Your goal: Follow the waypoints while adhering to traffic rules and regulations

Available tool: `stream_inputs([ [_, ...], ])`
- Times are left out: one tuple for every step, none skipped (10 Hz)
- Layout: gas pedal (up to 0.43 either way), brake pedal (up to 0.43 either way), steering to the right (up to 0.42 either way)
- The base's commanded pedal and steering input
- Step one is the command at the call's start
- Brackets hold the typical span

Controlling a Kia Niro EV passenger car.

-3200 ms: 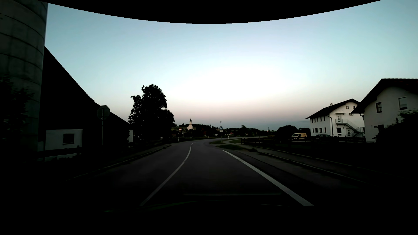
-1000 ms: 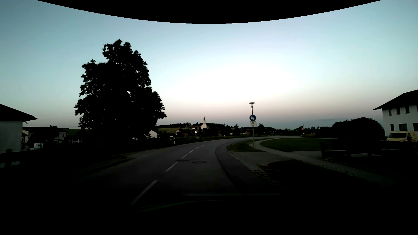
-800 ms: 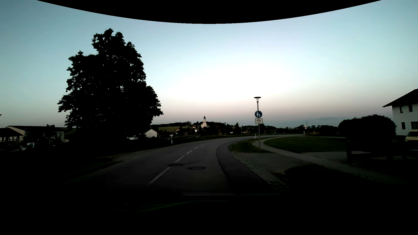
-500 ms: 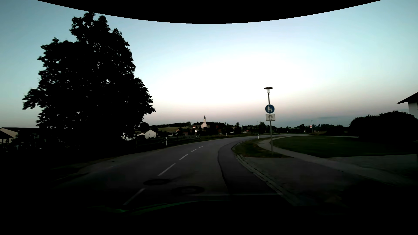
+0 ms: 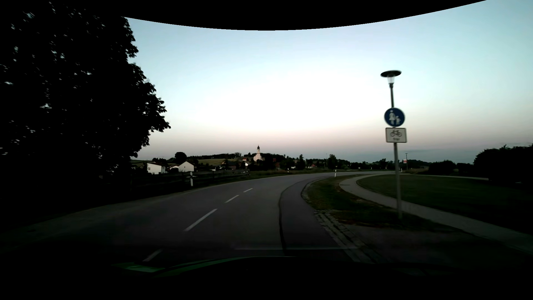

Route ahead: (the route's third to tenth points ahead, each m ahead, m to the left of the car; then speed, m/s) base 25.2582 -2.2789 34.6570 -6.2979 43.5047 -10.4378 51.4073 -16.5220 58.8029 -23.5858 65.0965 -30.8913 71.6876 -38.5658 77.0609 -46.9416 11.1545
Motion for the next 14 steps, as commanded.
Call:
stream_inputs([
  [0.118,0.000,0.034],
  [0.118,0.000,0.037],
  [0.118,0.000,0.034],
  [0.118,0.000,0.030],
  [0.118,0.000,0.025],
  [0.118,0.000,0.023],
  [0.098,0.000,0.024],
  [0.087,0.000,0.027],
  [0.087,0.000,0.032],
  [0.087,0.000,0.036],
  [0.079,0.000,0.036],
  [0.079,0.000,0.036],
  [0.079,0.000,0.038],
  [0.079,0.000,0.041],
])
